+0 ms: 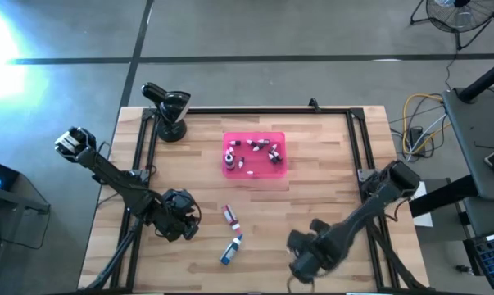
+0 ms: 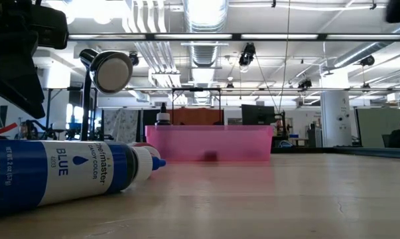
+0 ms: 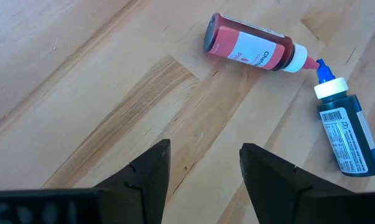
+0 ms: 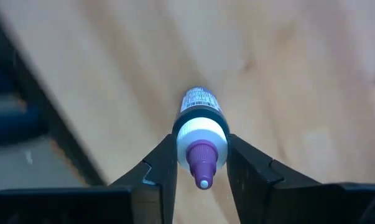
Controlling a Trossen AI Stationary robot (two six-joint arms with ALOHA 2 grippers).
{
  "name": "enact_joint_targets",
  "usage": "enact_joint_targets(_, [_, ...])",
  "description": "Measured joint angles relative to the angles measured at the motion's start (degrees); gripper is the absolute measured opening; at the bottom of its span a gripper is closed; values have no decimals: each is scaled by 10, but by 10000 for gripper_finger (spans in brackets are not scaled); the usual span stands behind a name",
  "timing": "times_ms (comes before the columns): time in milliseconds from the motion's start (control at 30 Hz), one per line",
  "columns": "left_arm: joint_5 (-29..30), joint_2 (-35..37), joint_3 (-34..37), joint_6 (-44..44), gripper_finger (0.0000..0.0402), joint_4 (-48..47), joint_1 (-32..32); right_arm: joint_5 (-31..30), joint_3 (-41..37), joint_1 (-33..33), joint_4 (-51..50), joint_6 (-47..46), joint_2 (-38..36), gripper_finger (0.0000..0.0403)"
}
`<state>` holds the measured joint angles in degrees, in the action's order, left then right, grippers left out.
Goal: Pick & Place food coloring
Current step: Put the purple food coloring bottle into the pink bin
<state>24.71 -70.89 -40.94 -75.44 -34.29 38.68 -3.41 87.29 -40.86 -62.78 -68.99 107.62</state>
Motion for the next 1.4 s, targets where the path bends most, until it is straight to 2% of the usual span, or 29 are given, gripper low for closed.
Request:
enact_joint_targets(167, [0,0,0,-1,170,0,0,-44,14,86,-29,-20,-28,102])
enact_joint_targets(367, [-3,0,0,-15,170,-1,0,-149,82,223,-59,96,-58,101])
enact_joint_targets(567, [-5,0,0,-43,170,-2,0,-150,148,371,-93,239,-38,101])
enact_joint_targets(733, [-6,0,0,-75,170,-3,0,-124,159,452,-93,309,-21,101])
enact_joint_targets(933, [9,0,0,-91,170,-2,0,-99,136,482,-76,345,3,100])
enact_joint_targets(1400, [19,0,0,-91,170,0,0,-38,128,460,-61,362,67,104])
